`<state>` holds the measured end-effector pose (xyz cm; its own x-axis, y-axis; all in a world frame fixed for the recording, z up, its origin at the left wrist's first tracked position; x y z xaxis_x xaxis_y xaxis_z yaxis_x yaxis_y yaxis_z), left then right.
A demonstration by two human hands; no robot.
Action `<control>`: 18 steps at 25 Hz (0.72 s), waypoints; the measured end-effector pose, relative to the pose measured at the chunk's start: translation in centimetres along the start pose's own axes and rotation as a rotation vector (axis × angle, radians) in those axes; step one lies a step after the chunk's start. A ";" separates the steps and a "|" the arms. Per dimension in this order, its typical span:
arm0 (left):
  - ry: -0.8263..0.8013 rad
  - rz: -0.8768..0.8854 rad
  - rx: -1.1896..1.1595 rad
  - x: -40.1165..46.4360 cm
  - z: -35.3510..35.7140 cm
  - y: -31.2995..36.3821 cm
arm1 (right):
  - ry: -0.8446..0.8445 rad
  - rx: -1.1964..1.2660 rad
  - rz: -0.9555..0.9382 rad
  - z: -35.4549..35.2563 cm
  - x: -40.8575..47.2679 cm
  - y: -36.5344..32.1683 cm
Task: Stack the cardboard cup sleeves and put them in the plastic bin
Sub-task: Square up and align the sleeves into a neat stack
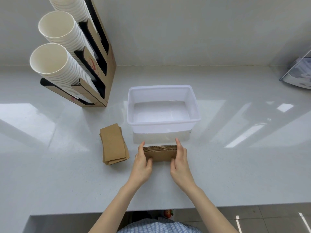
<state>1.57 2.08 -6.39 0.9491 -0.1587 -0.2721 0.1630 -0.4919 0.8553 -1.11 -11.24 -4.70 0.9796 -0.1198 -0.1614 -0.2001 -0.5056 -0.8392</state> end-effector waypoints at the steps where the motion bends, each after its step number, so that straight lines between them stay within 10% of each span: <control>1: 0.008 0.010 0.002 0.0 -0.2 0.1 | 0.019 0.002 -0.003 -0.5 0.1 0.0; 18: 0.027 0.025 -0.056 0.1 -1.5 0.2 | 0.033 -0.066 -0.009 -1.4 0.8 -0.5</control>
<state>2.12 3.24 -5.60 0.9599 -0.1467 -0.2387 0.1530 -0.4390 0.8854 -0.28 -12.30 -3.71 0.9804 -0.1424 -0.1358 -0.1930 -0.5622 -0.8042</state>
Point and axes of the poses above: each hand's wrist, its own x-axis towards the middle knuckle, its own z-axis out of the palm, y = z × x, the point moved 7 cm from there along x, towards the middle knuckle, and after that the axes turned 1 degree about z, right-handed, at the moved point
